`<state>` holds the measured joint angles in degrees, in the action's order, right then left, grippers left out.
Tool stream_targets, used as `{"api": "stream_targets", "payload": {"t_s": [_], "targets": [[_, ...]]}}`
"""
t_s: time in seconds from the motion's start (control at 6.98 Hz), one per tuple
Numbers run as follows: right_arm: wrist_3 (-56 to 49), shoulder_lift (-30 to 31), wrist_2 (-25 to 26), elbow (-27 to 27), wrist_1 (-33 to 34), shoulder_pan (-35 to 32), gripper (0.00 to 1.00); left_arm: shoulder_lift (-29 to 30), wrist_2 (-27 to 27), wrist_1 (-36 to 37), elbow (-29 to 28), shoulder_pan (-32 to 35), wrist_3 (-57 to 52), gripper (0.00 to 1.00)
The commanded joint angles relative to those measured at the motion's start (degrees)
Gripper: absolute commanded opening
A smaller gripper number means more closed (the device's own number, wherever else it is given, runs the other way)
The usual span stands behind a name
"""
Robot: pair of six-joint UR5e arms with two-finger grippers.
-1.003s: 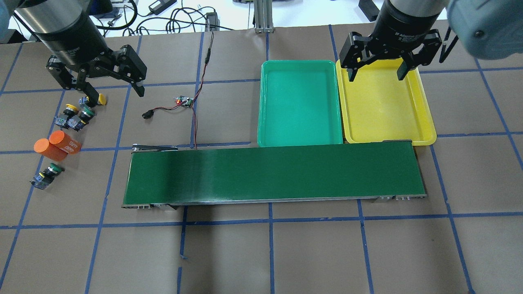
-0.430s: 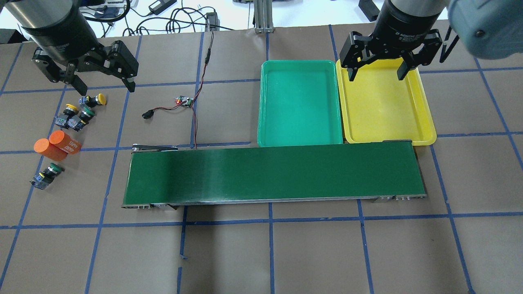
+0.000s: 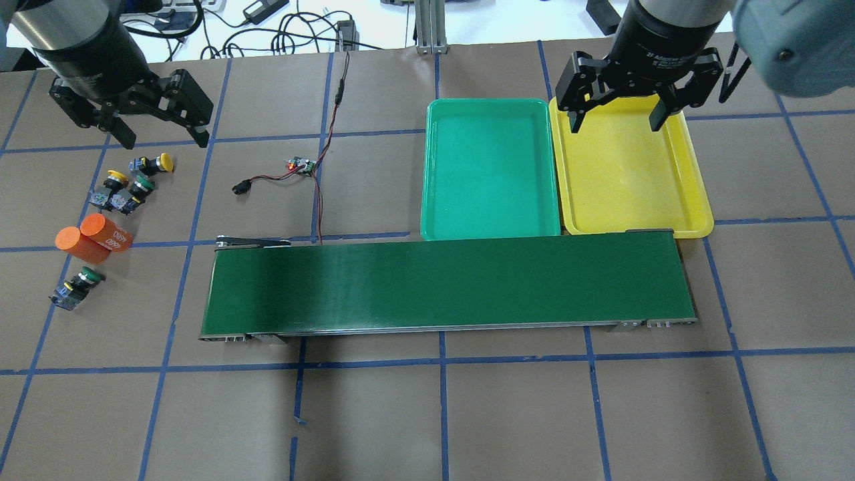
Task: Sort buttons by color to trays
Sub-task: 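Move the left gripper down toward the orange cylinders beside the belt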
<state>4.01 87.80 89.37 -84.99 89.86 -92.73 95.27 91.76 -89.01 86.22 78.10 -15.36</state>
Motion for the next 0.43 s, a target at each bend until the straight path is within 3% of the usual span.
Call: {"api": "stream_targets", "payload": {"t_s": [0.0, 0.29], "targets": [[-0.1, 0.0, 0.0, 0.0, 0.0, 0.0, 1.0, 4.7, 0.1, 6.4, 2.4, -7.5, -11.8, 1.0], [0.0, 0.0, -0.1, 0.0, 0.1, 0.0, 1.0, 9.1, 0.2, 15.7, 5.5, -14.2, -26.2, 1.0]]}}
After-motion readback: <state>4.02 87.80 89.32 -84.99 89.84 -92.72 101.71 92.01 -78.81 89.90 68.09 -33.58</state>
